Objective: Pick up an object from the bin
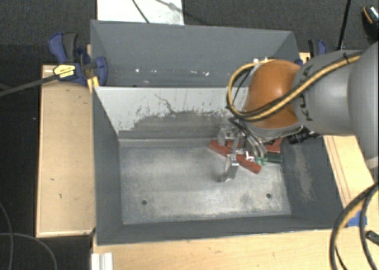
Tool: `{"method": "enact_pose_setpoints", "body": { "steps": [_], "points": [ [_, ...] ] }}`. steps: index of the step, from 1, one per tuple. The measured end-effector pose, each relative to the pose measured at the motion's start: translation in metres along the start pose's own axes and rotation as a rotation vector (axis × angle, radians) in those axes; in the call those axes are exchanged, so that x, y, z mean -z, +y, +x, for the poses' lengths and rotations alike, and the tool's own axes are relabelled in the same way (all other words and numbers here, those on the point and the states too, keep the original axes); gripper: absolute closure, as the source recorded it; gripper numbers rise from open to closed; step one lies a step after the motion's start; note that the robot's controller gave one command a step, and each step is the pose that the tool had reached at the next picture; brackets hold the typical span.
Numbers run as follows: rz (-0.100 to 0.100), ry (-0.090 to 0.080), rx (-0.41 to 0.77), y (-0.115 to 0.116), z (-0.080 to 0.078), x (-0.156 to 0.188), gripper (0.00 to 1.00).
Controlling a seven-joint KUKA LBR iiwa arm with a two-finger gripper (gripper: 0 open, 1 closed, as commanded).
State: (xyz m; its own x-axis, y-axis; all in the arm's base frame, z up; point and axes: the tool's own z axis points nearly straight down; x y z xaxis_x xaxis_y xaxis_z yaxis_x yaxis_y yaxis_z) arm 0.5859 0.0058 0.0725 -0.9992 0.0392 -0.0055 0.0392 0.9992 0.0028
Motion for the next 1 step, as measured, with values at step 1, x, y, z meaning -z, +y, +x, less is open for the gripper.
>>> {"method": "enact_pose_setpoints", "body": {
  "steps": [1],
  "points": [
    [0.004,-0.001,0.125,-0.0634,-0.0051,-0.0014,0.0]
  ]
}}
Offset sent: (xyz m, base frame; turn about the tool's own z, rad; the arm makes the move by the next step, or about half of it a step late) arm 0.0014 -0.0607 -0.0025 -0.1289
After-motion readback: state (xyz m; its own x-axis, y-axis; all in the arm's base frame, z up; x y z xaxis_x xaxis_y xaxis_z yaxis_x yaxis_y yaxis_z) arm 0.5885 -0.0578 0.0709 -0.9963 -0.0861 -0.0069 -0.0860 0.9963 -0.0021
